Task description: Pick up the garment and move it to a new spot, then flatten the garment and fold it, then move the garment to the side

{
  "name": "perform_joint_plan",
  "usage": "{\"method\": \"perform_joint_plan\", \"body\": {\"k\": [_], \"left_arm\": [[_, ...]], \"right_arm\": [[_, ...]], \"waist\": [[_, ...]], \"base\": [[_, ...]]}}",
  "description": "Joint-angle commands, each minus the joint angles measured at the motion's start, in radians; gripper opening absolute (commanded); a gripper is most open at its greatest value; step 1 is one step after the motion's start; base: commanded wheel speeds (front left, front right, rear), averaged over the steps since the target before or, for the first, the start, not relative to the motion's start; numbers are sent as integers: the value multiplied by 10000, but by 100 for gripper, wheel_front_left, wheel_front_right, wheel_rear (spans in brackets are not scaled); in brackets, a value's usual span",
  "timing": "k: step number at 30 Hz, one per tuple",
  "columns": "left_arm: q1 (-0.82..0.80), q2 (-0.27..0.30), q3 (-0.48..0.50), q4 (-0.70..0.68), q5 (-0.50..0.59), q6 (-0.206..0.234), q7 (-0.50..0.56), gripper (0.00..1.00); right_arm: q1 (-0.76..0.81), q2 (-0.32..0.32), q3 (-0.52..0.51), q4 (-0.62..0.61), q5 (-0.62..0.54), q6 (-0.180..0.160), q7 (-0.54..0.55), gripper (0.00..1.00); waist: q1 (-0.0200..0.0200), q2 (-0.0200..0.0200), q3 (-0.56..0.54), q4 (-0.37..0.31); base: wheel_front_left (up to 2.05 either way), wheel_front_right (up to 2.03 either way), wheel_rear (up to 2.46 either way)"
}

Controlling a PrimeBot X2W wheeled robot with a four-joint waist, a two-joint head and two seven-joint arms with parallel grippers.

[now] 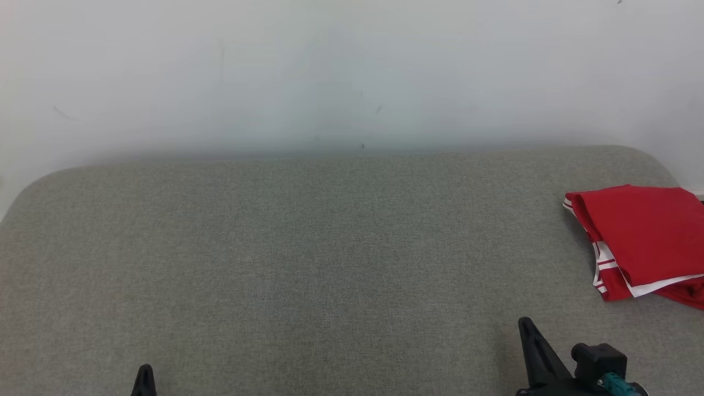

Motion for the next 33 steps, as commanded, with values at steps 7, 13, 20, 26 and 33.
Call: {"method": "perform_joint_plan", "body": {"k": [7,13,20,26,33], "left_arm": [[-381,43,3,-38,-1435,-22,372,0],[-566,52,-38,-5,-2453,-36,636,0],[-782,62,-65,48,-3551,-52,940,0],[-956,70,-80,95,-4432,-64,1183,0],[-1148,80,-96,151,-5366,-80,1454,0]], "right_arm": [[-329,-5,-195,-208,1576,1,226,0],[-403,-6,-299,-256,2698,1,391,0],[-486,-7,-423,-292,3908,1,585,0],[-570,-7,-527,-318,4872,2,741,0],[-635,-8,-643,-342,5915,2,914,0]], "waist": [[0,0,20,10],[0,0,36,19],[0,0,56,29],[0,0,72,38],[0,0,92,48]], "base": [[0,0,0],[0,0,0],[0,0,0],[0,0,0],[0,0,0]]}}
